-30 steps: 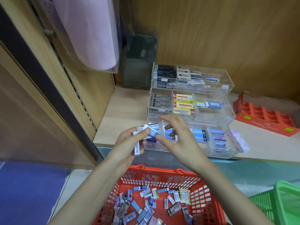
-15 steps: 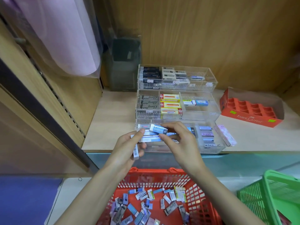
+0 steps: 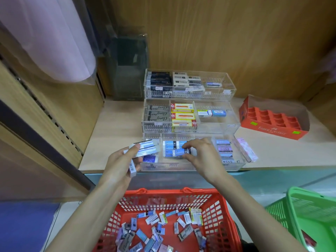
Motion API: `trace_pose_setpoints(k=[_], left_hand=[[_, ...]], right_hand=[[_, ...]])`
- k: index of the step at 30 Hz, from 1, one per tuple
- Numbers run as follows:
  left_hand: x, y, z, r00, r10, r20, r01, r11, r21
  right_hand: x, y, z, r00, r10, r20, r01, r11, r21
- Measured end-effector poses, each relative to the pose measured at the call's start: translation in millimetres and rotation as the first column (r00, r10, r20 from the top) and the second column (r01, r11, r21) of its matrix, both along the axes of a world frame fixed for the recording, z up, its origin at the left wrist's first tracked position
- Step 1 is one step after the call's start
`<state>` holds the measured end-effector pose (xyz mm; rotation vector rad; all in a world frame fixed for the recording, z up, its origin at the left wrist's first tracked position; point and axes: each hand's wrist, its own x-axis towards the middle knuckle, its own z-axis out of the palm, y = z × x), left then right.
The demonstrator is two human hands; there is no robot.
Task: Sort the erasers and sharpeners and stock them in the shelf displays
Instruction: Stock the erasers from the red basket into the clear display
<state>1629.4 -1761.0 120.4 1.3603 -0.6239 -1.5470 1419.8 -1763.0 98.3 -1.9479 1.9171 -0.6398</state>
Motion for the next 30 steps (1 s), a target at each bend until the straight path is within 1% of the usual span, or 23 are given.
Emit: trace_pose_setpoints(k=[2,3,5,7,10,12,19,21,23,25,27,28,29,30], left_hand=[[2.9,-1.0,-0.2,1.0,0.001,-0.011,-0.001,1.0,-0.005],[4.5,-1.6,-0.2,1.0,0.005,-0.025,-0.005,1.0,-0.011],[6.9,-2.6,0.6,0.999,0.01,-0.051,-0.012,1.0,-0.021],[7.8,-2.7,2.0,0.998,0.016,-0.056,-0.017,1.0,-0.023],[7.4,-2.1,3.0,0.998,0.013,-0.054,-0.014,1.0,-0.024],[7.3,-1.7,2.9,0.998,0.01,-0.054,-0.011,1.0,-0.028],[5.1,0.7,3.6,1.0,-0.007,-0.023,0.007,1.0,-0.02],[4.1,2.2,3.1,1.0,-0.023,-0.006,0.023,1.0,-0.003],[2.3,4.2,2.7,0.999,-0.04,0.015,0.04,0.999,0.017],[-0.8,6.3,2.8,0.997,-0.069,0.023,0.068,0.997,0.022],[-5.1,8.4,4.0,0.995,-0.099,0.019,0.099,0.995,0.021],[-7.8,9.4,5.1,0.993,-0.116,0.012,0.115,0.993,0.017],[-10.8,10.5,6.3,0.99,-0.138,0.004,0.138,0.99,0.011],[-14.1,11.9,7.9,0.986,-0.166,-0.003,0.166,0.986,0.002]], right_hand=[[4.3,-6.6,-3.1,0.998,0.028,-0.06,-0.027,1.0,0.014],[6.0,-10.2,-3.5,0.992,0.051,-0.114,-0.046,0.998,0.048],[9.2,-18.9,-1.7,0.967,0.106,-0.232,-0.068,0.984,0.165],[14.0,-27.9,1.2,0.948,0.144,-0.285,-0.065,0.961,0.27],[22.8,-37.4,0.2,0.952,0.178,-0.249,-0.078,0.927,0.366],[25.6,-40.2,-2.7,0.951,0.185,-0.246,-0.075,0.915,0.397],[22.5,-44.3,-10.4,0.954,0.181,-0.238,-0.077,0.917,0.391],[20.4,-43.5,-4.3,0.967,0.188,-0.174,-0.106,0.912,0.396],[14.5,-40.7,5.9,0.982,0.187,-0.035,-0.16,0.913,0.374],[8.7,-32.4,17.5,0.984,0.151,0.097,-0.174,0.941,0.292],[6.4,-17.1,28.4,0.973,0.085,0.215,-0.129,0.972,0.198],[7.9,-7.6,32.9,0.949,0.043,0.311,-0.1,0.981,0.168],[11.4,2.3,36.8,0.897,-0.006,0.441,-0.075,0.983,0.166],[16.3,11.9,40.4,0.814,-0.061,0.578,-0.069,0.977,0.199]])
